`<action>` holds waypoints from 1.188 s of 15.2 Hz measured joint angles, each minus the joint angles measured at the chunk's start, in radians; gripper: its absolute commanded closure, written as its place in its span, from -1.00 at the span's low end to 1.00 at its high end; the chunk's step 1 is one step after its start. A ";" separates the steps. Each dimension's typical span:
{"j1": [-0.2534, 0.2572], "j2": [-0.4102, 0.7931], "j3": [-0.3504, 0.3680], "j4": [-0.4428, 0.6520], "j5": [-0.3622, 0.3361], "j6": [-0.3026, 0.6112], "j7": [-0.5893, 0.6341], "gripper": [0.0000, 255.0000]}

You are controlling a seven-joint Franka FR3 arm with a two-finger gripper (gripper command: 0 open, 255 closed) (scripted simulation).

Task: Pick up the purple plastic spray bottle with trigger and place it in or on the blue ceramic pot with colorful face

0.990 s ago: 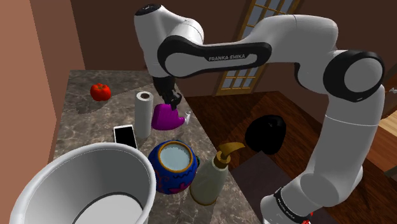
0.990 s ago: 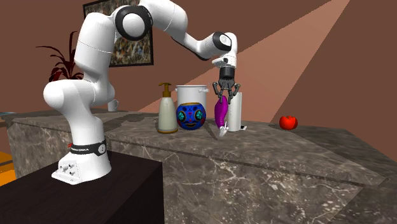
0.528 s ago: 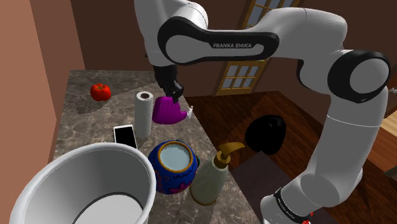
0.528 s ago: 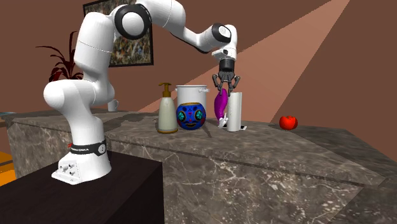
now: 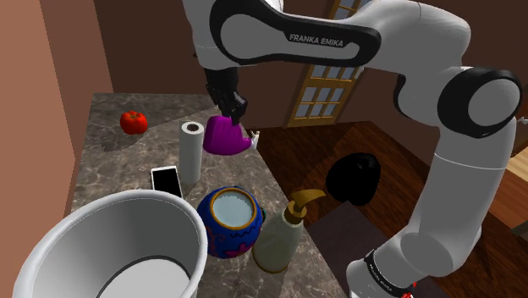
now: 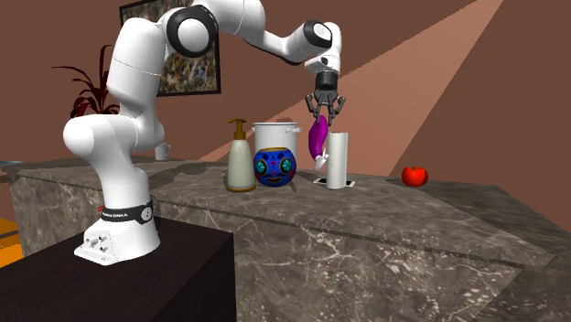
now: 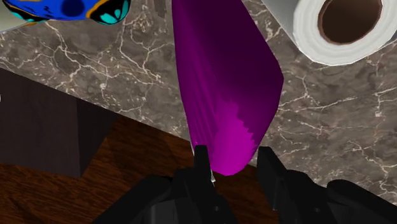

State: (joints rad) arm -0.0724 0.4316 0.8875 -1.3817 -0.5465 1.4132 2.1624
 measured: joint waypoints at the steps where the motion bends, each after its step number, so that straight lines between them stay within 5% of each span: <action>1: 0.006 0.005 -0.001 0.017 -0.003 -0.012 -0.003 1.00; 12: 0.086 0.040 -0.014 0.227 -0.036 -0.177 -0.044 1.00; 18: 0.113 -0.018 0.028 0.143 0.022 -0.171 0.059 1.00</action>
State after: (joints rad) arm 0.0407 0.4138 0.9152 -1.2387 -0.5245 1.2423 2.2213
